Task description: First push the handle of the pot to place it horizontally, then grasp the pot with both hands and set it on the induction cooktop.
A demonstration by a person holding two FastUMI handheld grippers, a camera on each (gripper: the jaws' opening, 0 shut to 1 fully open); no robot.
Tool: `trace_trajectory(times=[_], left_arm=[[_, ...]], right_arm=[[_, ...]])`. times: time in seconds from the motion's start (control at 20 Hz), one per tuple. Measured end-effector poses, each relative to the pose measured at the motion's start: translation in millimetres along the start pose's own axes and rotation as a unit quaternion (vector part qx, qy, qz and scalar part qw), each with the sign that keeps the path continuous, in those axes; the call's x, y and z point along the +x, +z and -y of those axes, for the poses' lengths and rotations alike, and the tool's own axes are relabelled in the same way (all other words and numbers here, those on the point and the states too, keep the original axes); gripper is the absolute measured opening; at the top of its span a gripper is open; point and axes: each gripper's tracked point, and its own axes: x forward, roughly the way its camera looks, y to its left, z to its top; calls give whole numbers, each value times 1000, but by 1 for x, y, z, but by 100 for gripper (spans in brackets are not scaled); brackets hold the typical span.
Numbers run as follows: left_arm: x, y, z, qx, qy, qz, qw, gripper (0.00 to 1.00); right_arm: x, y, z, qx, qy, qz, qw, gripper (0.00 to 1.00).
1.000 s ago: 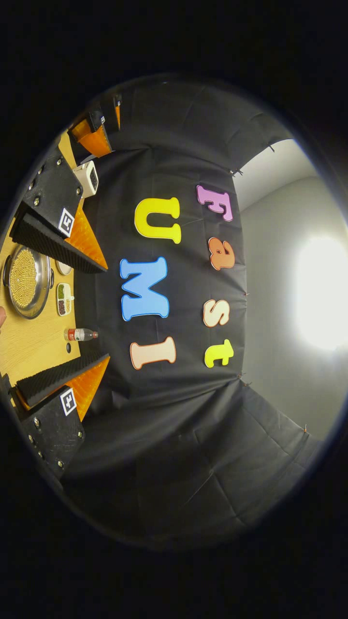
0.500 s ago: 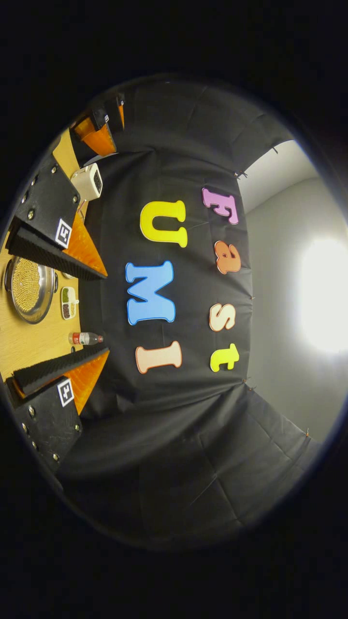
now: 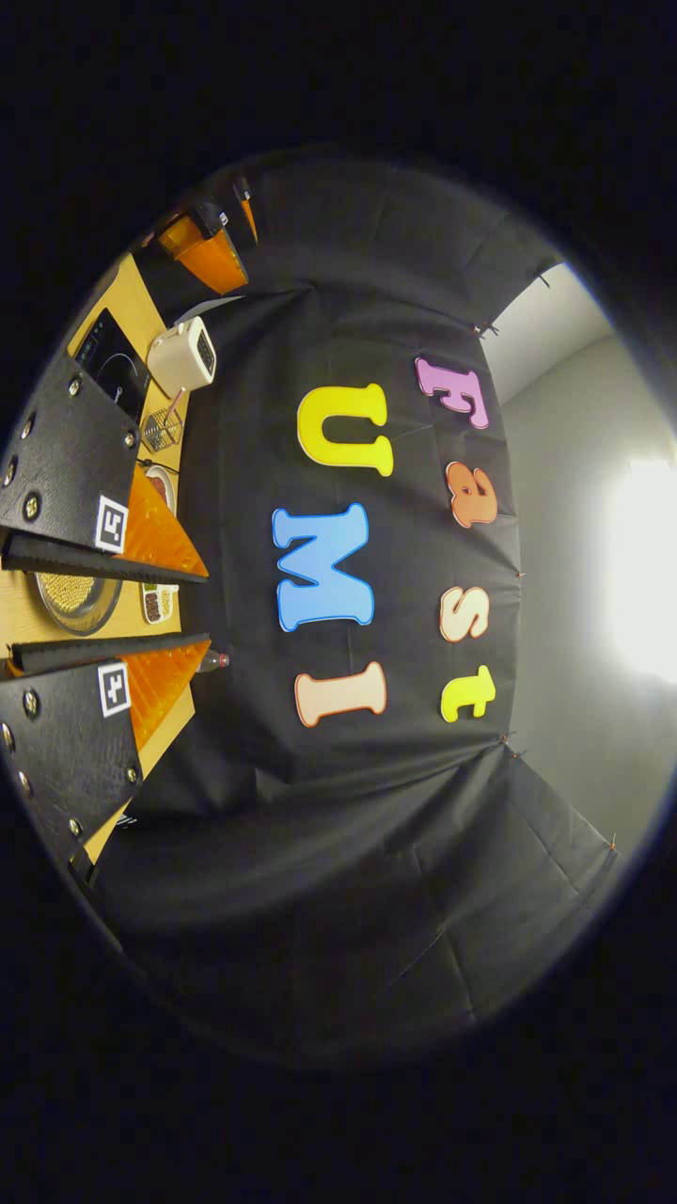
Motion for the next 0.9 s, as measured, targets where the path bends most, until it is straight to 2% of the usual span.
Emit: trace_trajectory(times=[0.05, 0.1, 0.15, 0.2, 0.25, 0.3, 0.35, 0.4, 0.5, 0.65, 0.8, 0.9], left_arm=[[1, -1, -2, -1, 0, 0, 1000, 91], [3, -2, -4, -3, -2, 0, 1000, 97], [3, -3, -8, -3, -1, -1, 1000, 97], [4, -5, -12, -2, 0, 0, 1000, 91], [4, -6, -17, -3, 1, -1, 1000, 91], [5, -7, -22, -5, 1, -2, 1000, 100], [5, -7, -27, -4, 1, -3, 1000, 97], [7, -7, -34, -2, 4, -2, 1000, 98], [7, -7, -48, -1, 7, 0, 1000, 100], [3, -6, -70, 1, 8, 6, 1000, 98], [-2, -9, -95, 10, 22, 5, 1000, 100], [-3, -11, -108, 10, 33, 5, 999, 97]], right_arm=[[3, -4, -5, -1, 7, -4, 1000, 28], [-2, -7, -7, -9, 0, -4, 1000, 29], [0, -2, -3, -15, -14, 7, 1000, 33], [1, -1, -5, -17, -10, 12, 1000, 4], [1, -3, -17, -17, 9, 7, 1000, 4], [1, -3, -25, -19, 18, 3, 1000, 7], [20, -8, -31, -23, 26, 3, 999, 7], [14, -9, -41, -26, 39, 0, 999, 0], [14, -8, -52, -28, 38, 0, 999, 0], [19, -22, -70, -21, 47, -18, 998, 0], [24, -42, -93, -17, 77, -54, 995, 0], [23, -58, -108, -23, 100, -79, 992, 0]])
